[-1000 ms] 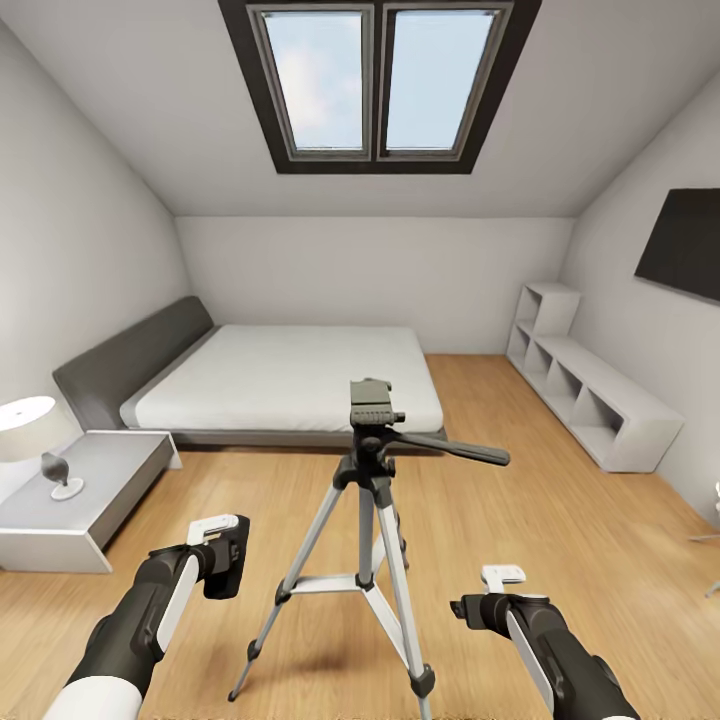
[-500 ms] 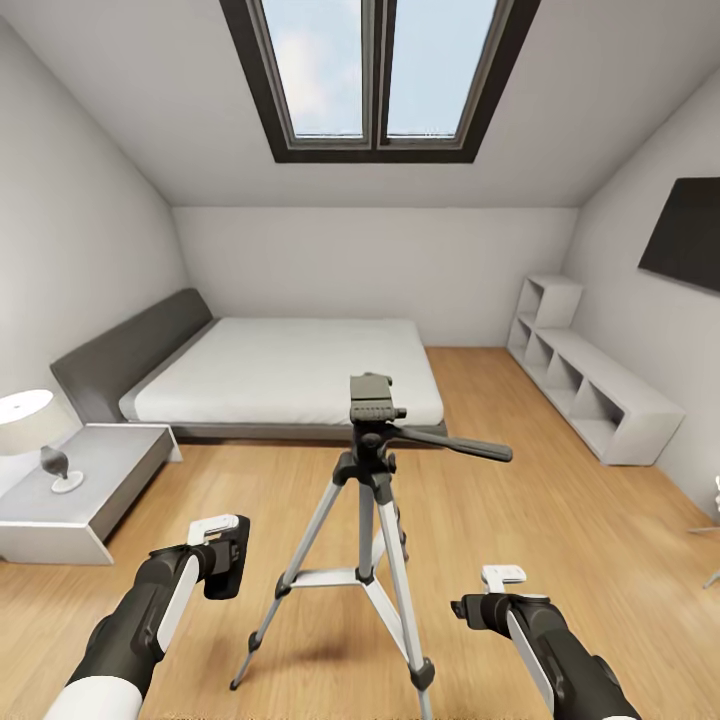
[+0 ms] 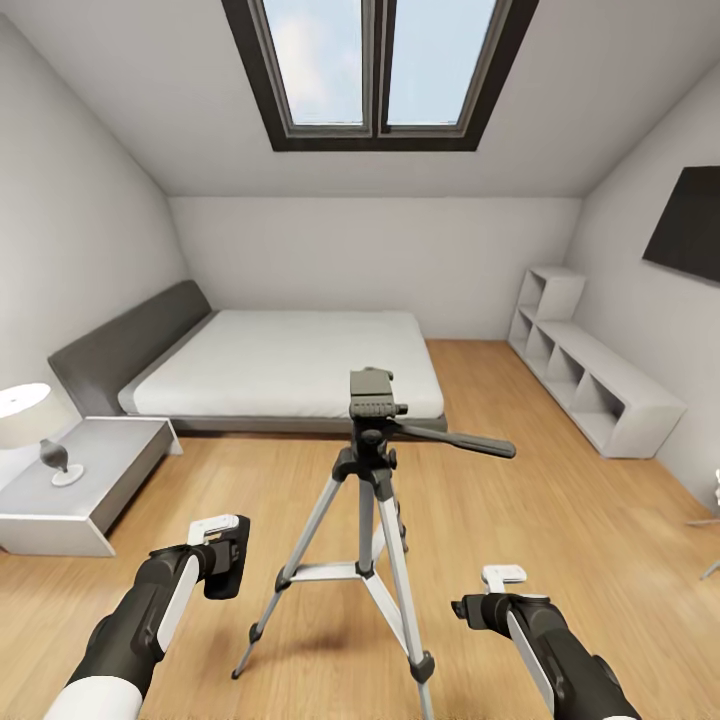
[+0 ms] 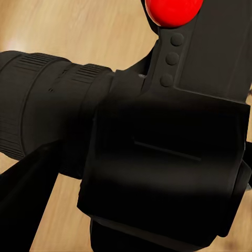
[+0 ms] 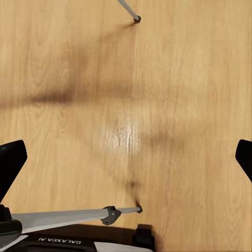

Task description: Attach the digital camera to the camera tripod in the bedroom.

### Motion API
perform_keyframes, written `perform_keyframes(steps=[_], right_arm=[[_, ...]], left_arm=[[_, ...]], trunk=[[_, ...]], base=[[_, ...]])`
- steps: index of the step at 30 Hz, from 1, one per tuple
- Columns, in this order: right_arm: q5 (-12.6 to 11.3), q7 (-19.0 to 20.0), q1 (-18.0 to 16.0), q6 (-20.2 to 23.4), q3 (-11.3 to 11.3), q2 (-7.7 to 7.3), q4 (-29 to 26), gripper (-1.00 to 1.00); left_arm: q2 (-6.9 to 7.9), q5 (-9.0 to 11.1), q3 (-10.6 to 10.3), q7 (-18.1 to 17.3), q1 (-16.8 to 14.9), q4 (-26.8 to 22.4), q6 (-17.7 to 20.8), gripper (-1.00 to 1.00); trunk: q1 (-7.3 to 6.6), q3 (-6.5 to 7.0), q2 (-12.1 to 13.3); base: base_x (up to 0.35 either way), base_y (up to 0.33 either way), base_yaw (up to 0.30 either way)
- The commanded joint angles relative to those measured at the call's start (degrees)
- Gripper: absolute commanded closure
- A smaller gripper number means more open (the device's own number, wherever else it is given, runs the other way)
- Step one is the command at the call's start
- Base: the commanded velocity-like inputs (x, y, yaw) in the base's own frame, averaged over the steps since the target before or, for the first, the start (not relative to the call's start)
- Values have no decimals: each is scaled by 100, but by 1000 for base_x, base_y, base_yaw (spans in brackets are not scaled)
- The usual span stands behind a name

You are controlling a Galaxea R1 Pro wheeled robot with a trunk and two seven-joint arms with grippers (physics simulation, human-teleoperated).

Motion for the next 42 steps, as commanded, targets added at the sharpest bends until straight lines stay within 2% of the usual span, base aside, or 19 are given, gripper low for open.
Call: perform_keyframes(steps=[1, 22, 42], right_arm=[[-6, 13, -3, 30, 3, -3, -9, -100], [-14, 13, -5, 30, -1, -3, -9, -100], [-14, 13, -5, 30, -6, -12, -9, -100]], left_arm=[[1, 61, -4, 48, -4, -10, 26, 100], [9, 61, 5, 48, -4, -24, 26, 100], [1, 61, 16, 38, -4, -284, 35, 100]], trunk=[[3, -22, -13], [3, -219, -13], [3, -406, -13]], base=[[0, 0, 0], [0, 0, 0], [0, 0, 0]])
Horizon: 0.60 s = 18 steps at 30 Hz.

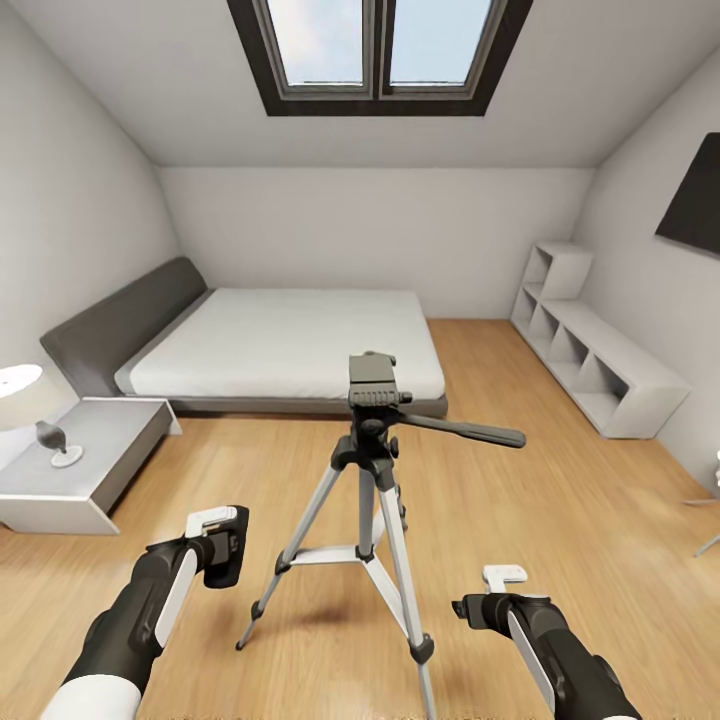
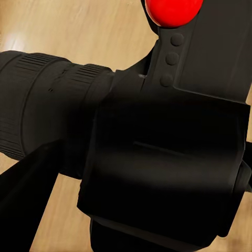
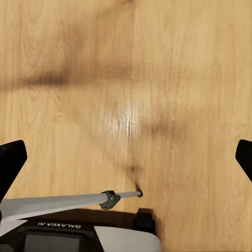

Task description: Attach the digital camera to the camera tripod in the bedroom.

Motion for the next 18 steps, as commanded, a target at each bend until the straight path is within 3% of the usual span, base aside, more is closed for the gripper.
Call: perform_keyframes(steps=[1, 18], right_arm=[[-7, 13, -4, 31, 2, -3, -9, -100], [-7, 13, -2, 26, -27, -14, -70, -100]], left_arm=[[1, 61, -5, 50, -4, -10, 27, 100], [1, 61, -6, 49, -4, -28, 27, 100]], trunk=[[3, -21, -12], [3, -114, -12]], base=[[0, 0, 0], [0, 0, 0]])
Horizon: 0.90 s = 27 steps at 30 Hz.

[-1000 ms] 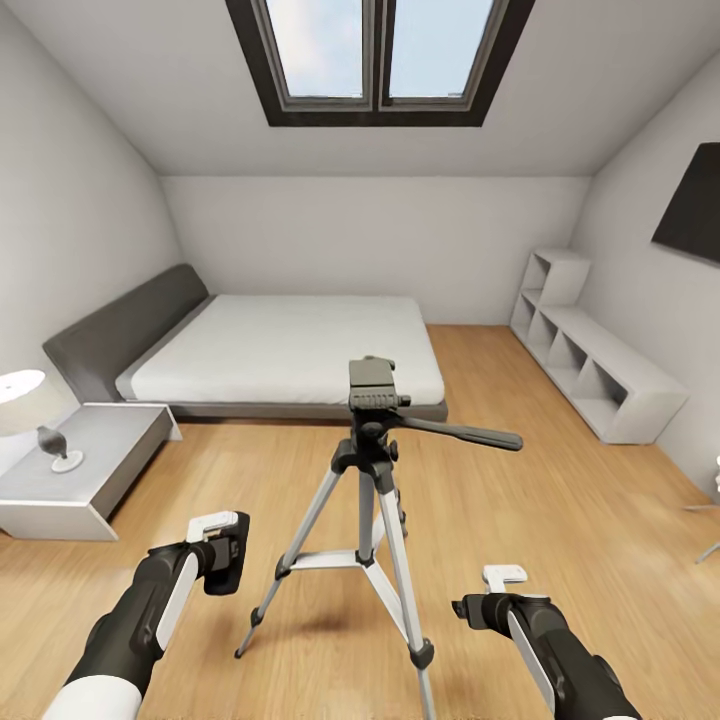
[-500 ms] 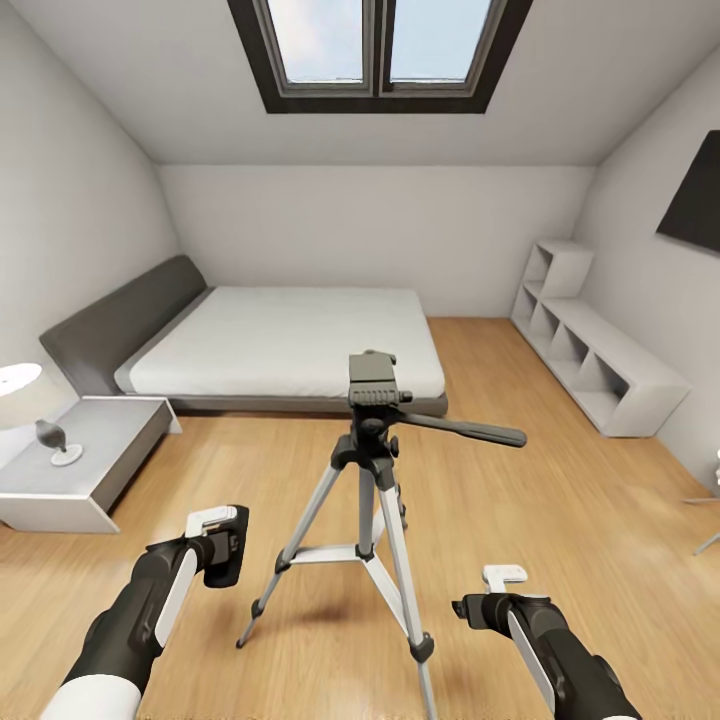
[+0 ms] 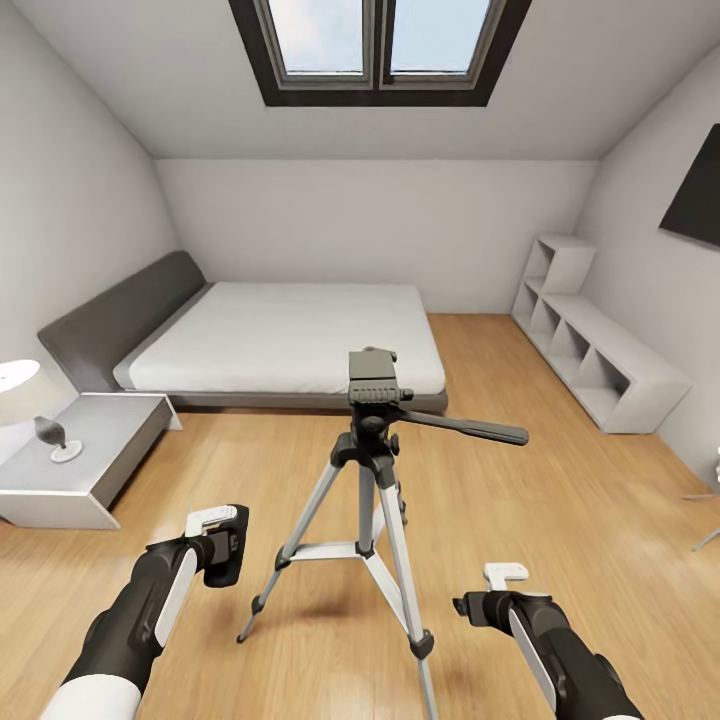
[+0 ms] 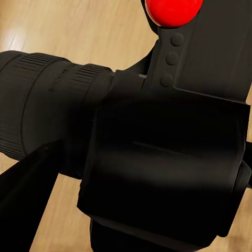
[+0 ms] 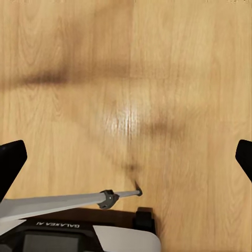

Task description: Attach the digital camera to the camera tripod in the bedroom.

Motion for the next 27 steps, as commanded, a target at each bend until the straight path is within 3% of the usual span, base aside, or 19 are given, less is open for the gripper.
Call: perform_keyframes(steps=[1, 27], right_arm=[[-7, 12, -4, 24, -2, -3, -10, -100], [-24, 0, -4, 24, -31, 1, -17, -100]], left_arm=[[1, 61, -4, 50, -4, -8, 27, 100], [1, 61, -4, 54, -4, -8, 27, 100]], trunk=[[3, -12, -12], [3, -13, -12]], base=[[0, 0, 0], [0, 0, 0]])
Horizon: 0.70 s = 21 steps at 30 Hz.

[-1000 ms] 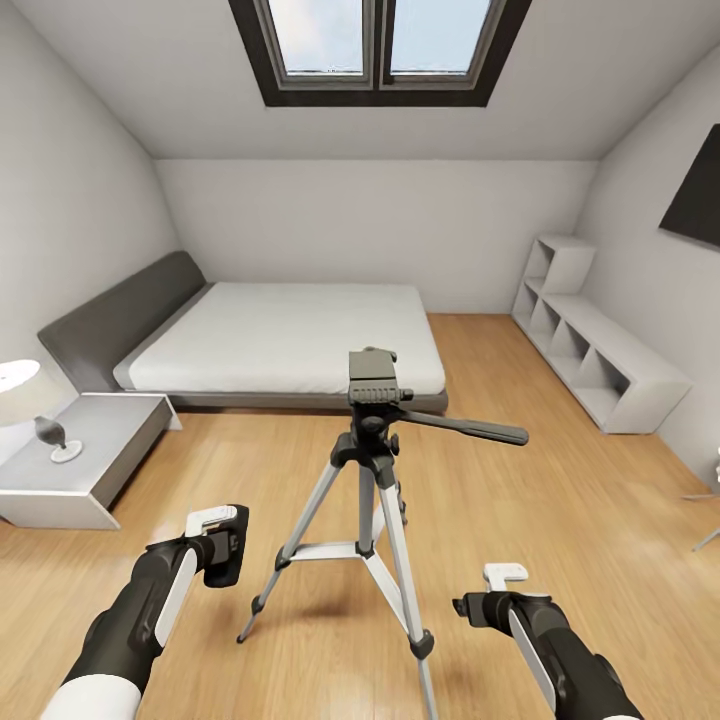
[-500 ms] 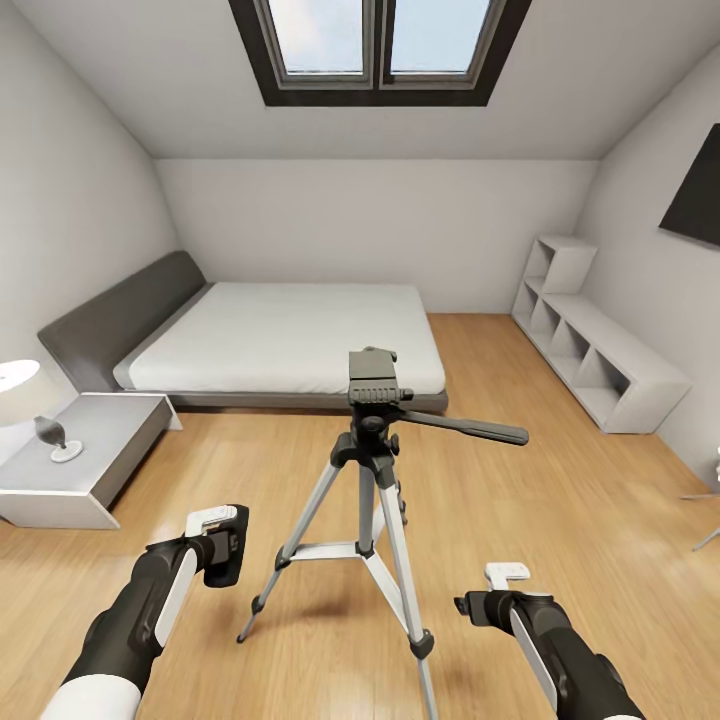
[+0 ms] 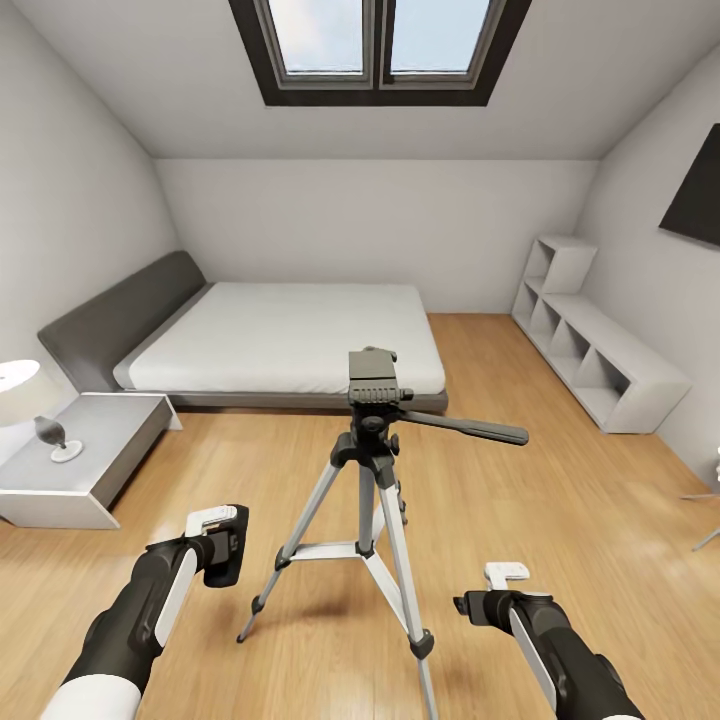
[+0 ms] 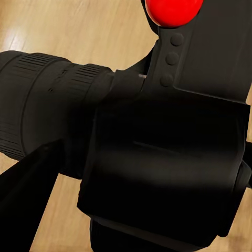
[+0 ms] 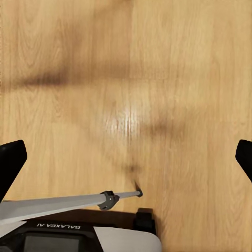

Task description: Attach the digital camera to the camera tripod in the bedroom.

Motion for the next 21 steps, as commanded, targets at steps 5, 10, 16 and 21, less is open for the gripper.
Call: perform_keyframes(steps=[5, 10, 16, 21], right_arm=[[-9, 15, -4, 0, 2, -1, -9, -100], [-9, 14, -4, -10, 4, -3, -9, -100], [-9, 14, -3, -11, 4, -8, -9, -100], [-9, 14, -4, -11, 0, -10, -9, -100]], left_arm=[[1, 55, -4, 68, -4, -9, 35, 100], [1, 53, -4, 72, -4, -11, 35, 100], [-1, 55, 1, 74, -4, -22, 54, 100], [-6, 53, -8, 79, -4, -94, 60, 100]], trunk=[[3, -11, -12], [3, -11, -12], [3, -11, -12], [3, -11, -12]], base=[[0, 0, 0], [0, 0, 0], [-43, 0, 0], [-237, 0, 0]])
